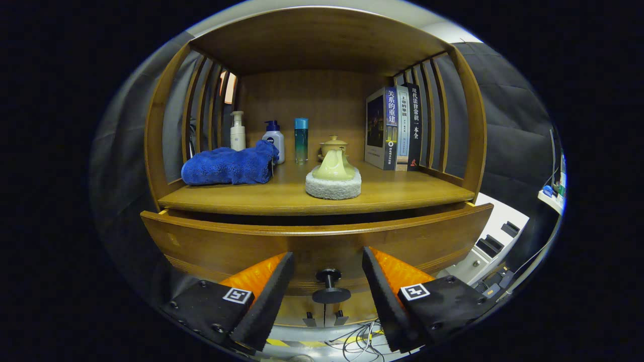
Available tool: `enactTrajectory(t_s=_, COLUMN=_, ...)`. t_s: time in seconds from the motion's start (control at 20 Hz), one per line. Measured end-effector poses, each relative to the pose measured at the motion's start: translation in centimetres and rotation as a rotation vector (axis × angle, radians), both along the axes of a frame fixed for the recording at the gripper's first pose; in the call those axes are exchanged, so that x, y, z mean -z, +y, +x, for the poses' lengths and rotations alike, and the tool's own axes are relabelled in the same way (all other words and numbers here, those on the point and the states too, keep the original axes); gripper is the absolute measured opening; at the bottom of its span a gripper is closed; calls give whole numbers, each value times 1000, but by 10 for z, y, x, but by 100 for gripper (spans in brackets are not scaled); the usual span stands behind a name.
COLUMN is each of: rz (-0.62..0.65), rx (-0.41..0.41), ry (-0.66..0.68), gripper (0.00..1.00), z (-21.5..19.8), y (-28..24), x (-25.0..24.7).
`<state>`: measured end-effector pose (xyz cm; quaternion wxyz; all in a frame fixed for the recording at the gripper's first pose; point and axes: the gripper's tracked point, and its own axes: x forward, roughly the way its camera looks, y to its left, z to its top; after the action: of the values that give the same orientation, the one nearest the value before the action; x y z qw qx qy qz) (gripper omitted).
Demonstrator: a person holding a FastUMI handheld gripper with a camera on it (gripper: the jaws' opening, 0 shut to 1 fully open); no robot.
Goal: Pull open the drawer, take out the items inside it, and place them on the countertop above the cabinet.
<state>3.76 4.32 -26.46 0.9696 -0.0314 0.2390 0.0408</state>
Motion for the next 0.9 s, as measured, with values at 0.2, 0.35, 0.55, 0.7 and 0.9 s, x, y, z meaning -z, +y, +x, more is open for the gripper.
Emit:
enactTrajectory(t_s=0.2, rz=2, rx=2, ry=1, gripper=92, z=15, y=2, x=4)
enactTrajectory(t_s=0.35, rz=1, rx=4, ry=1, gripper=92, z=20, y=2, x=3)
enactTrajectory(t_s=0.55, rz=0, rx=-4, ry=-8, gripper=92, z=28, y=3, x=5)
enactTrajectory(t_s=0.7, rz=-17, rx=-10, ry=-3, gripper=92, z=27, y=-4, x=3)
enactTrajectory(t_s=0.9, rz=43, rx=-10, ry=-61, gripper=97, z=27, y=-17, x=-46)
